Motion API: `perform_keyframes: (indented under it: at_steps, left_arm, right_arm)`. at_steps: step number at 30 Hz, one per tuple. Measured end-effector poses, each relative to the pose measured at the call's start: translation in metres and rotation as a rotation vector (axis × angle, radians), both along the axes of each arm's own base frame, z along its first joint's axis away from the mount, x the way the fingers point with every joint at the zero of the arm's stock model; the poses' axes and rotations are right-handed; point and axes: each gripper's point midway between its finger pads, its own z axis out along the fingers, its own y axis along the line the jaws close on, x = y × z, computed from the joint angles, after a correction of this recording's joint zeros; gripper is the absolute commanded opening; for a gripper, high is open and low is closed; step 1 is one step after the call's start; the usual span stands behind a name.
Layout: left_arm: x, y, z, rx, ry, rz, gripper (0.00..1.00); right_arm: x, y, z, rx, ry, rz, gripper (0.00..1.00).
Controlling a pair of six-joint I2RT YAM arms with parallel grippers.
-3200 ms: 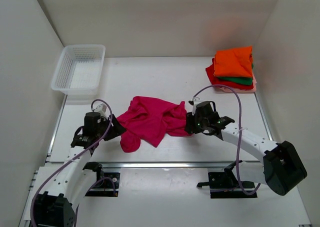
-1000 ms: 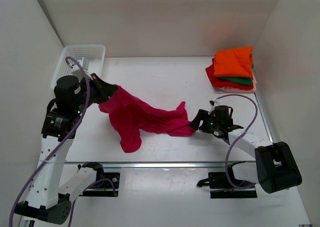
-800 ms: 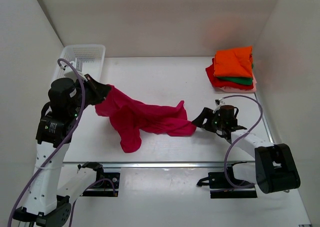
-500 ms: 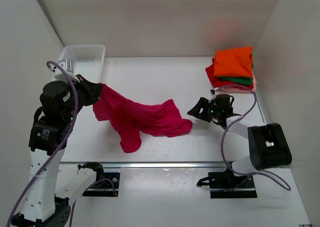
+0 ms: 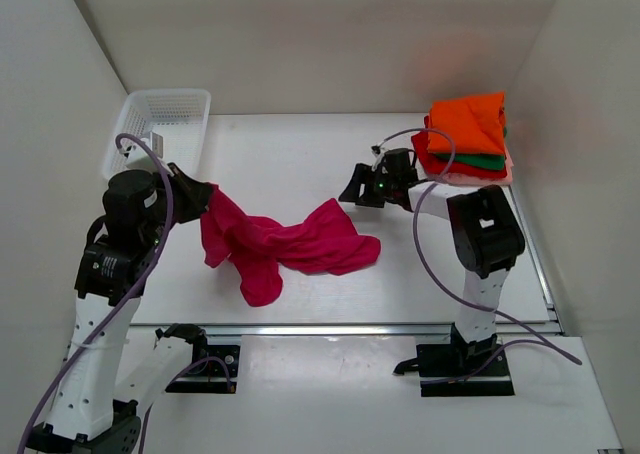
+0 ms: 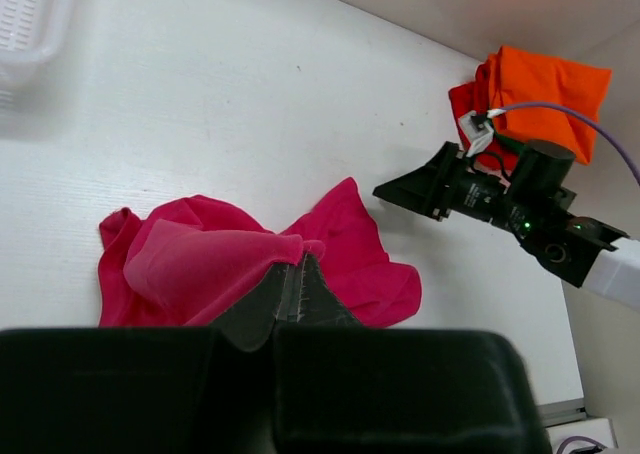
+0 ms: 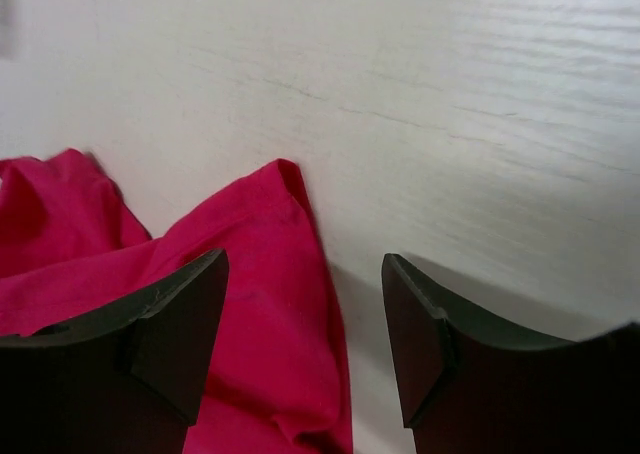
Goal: Fold and stack the t-shirts
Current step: Flatten out the tshirt
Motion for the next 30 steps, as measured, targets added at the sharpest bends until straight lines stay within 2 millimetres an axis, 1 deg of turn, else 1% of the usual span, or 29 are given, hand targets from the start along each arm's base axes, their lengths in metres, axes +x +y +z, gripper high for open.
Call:
perform_keyframes:
  at_steps: [3,6,10,11,13,14,15,16,17,19,21,23,24,25,26,30]
  left_arm:
    - [0.003,0.000,-0.005,0.001,0.008,0.002,0.00]
    - [0.005,0.001,-0.008,0.000,0.004,0.008,0.00]
    - [0.008,0.001,-0.015,-0.001,0.011,0.008,0.00]
    - [0.008,0.001,-0.017,-0.001,0.014,0.006,0.00]
    - [0.009,0.000,-0.020,0.000,0.021,0.005,0.00]
    - [0.009,0.000,-0.021,0.000,0.022,0.004,0.00]
    - [0.010,0.000,-0.021,0.000,0.021,0.004,0.00]
    - [0.009,0.000,-0.021,0.000,0.021,0.004,0.00]
    - [0.010,0.001,-0.021,0.000,0.020,0.006,0.00]
    - [0.010,0.001,-0.022,0.000,0.020,0.010,0.00]
    - [0.010,0.002,-0.022,-0.001,0.020,0.012,0.00]
    - [0.011,0.003,-0.025,-0.001,0.020,0.015,0.00]
    - [0.010,0.003,-0.027,-0.001,0.023,0.016,0.00]
    - [0.010,0.003,-0.028,-0.001,0.026,0.016,0.00]
    - [0.010,0.003,-0.030,0.000,0.029,0.016,0.00]
    - [0.014,0.005,-0.037,0.008,0.041,0.024,0.00]
  right_arm:
    - [-0.008,0.016,-0.021,-0.017,0.042,0.054,0.56]
    - [-0.006,0.027,-0.021,-0.018,0.030,0.093,0.58]
    - [0.000,0.039,-0.021,-0.027,0.011,0.134,0.57]
    - [0.002,0.041,-0.021,-0.029,0.007,0.142,0.55]
    - [0.006,0.045,-0.022,-0.037,0.000,0.156,0.44]
    - [0.008,0.046,-0.024,-0.040,0.003,0.161,0.42]
    - [0.009,0.046,-0.026,-0.041,0.008,0.165,0.36]
    - [0.010,0.047,-0.027,-0.041,0.010,0.171,0.34]
    - [0.010,0.048,-0.028,-0.045,0.019,0.175,0.36]
    - [0.010,0.048,-0.028,-0.048,0.031,0.185,0.34]
    - [0.006,0.047,-0.029,-0.057,0.044,0.194,0.34]
    - [0.004,0.047,-0.029,-0.064,0.056,0.205,0.25]
    - [0.003,0.047,-0.029,-0.071,0.065,0.214,0.22]
    - [0.001,0.047,-0.029,-0.074,0.077,0.220,0.05]
    - [-0.001,0.047,-0.029,-0.078,0.087,0.232,0.00]
    - [-0.006,0.044,-0.029,-0.105,0.124,0.259,0.00]
